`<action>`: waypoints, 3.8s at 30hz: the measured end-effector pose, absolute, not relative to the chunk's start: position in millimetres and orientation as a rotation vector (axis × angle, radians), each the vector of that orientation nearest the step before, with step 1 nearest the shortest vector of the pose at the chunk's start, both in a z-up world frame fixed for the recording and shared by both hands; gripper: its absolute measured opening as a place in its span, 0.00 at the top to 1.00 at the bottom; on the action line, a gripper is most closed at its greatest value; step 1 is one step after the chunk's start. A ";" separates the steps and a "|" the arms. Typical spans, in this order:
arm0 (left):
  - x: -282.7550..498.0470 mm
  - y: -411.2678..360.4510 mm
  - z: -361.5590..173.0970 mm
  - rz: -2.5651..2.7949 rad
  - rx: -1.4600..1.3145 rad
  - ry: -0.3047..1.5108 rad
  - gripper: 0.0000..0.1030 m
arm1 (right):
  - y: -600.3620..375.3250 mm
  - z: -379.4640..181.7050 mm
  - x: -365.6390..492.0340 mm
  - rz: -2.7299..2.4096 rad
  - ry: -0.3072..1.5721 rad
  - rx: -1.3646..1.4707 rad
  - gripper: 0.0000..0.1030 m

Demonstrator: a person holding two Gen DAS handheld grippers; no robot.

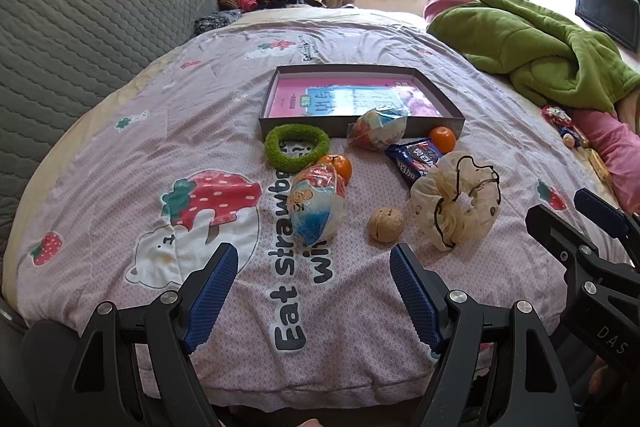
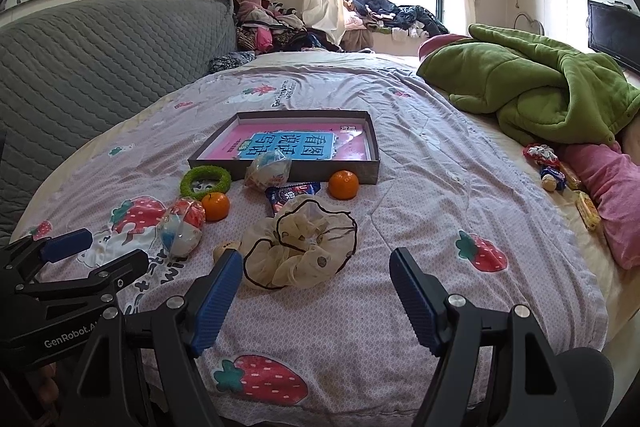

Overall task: Organize objects
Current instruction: 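Move left tool toward the wrapped blue egg while right tool approaches the beige mesh scrunchie, then close left tool on the wrapped egg while right tool closes on the scrunchie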

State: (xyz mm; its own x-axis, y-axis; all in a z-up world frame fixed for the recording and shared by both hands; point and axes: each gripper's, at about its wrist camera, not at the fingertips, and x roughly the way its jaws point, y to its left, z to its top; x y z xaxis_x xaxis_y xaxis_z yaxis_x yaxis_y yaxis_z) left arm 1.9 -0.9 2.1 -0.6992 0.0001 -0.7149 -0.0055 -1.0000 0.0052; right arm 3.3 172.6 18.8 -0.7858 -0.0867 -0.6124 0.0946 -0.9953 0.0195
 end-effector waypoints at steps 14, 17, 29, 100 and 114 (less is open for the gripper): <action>-1.3 0.4 -3.3 2.878 -1.247 0.007 0.23 | 172.7 12.9 -0.3 -2.869 0.020 1.020 0.27; -2.9 0.0 -6.4 2.869 -1.262 0.006 0.23 | 172.8 10.5 -1.7 -2.864 0.018 1.036 0.27; -8.9 -1.2 -18.3 2.832 -1.323 -0.010 0.23 | 172.9 -1.7 -8.0 -2.835 0.016 1.099 0.27; -96.4 -16.6 -66.8 2.732 -1.336 -0.110 0.23 | 188.7 -60.8 -98.2 -2.723 -0.142 1.289 0.63; -96.5 -8.4 -66.6 2.711 -1.307 -0.045 0.48 | 188.3 -57.6 -93.4 -2.731 -0.126 1.249 0.77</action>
